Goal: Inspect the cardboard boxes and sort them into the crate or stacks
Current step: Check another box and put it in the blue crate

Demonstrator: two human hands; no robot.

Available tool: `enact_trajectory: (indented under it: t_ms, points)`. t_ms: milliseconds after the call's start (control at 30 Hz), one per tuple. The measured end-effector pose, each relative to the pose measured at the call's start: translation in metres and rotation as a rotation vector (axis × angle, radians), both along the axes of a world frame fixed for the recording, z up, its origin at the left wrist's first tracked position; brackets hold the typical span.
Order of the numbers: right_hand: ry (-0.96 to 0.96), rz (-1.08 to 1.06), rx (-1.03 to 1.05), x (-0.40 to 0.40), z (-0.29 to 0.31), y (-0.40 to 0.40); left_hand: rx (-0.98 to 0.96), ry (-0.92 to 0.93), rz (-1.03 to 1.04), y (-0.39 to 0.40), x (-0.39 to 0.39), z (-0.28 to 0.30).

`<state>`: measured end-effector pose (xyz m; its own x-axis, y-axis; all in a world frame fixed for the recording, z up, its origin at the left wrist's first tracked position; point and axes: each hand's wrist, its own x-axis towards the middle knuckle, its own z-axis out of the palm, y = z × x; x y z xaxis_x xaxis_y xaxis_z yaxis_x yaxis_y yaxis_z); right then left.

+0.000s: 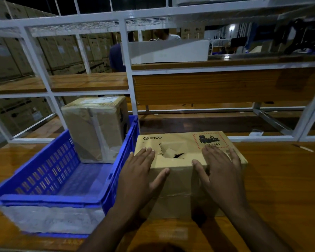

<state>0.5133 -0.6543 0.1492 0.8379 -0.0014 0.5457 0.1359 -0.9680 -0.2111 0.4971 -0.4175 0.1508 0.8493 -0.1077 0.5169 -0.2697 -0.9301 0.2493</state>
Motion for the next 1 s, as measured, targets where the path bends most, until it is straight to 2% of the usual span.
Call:
enact_trajectory:
  t_ms: [167,267,333,433,500,600,800,900,1000]
  points:
    - [-0.010,0.017,0.017,0.003,0.005,-0.002,-0.056,0.014,-0.003,-0.001,-0.001,0.000]
    - [-0.065,0.010,0.127,-0.001,0.001,-0.009,-0.171,0.058,0.019,-0.001,-0.005,-0.002]
    - [-0.108,-0.073,0.368,-0.011,-0.006,-0.015,-0.245,0.081,0.049,0.001,-0.009,-0.003]
    - [-0.018,-0.264,0.852,-0.027,-0.018,-0.021,-0.379,0.141,0.072,0.006,-0.015,-0.006]
    - [0.077,-0.270,0.929,-0.031,-0.027,-0.020,-0.460,0.140,0.057,0.008,-0.018,-0.009]
    - [0.081,-0.205,0.932,-0.031,-0.028,-0.018,-0.580,0.107,0.065,0.003,-0.023,-0.012]
    - [-0.147,0.010,0.795,-0.020,0.030,-0.028,-0.904,0.144,0.105,-0.016,-0.031,-0.018]
    - [-0.269,0.119,0.611,-0.012,0.069,-0.023,-1.041,0.277,0.111,-0.021,-0.031,-0.033]
    - [-0.278,0.213,0.366,-0.006,0.090,-0.010,-1.064,0.508,0.116,-0.027,-0.031,-0.050]
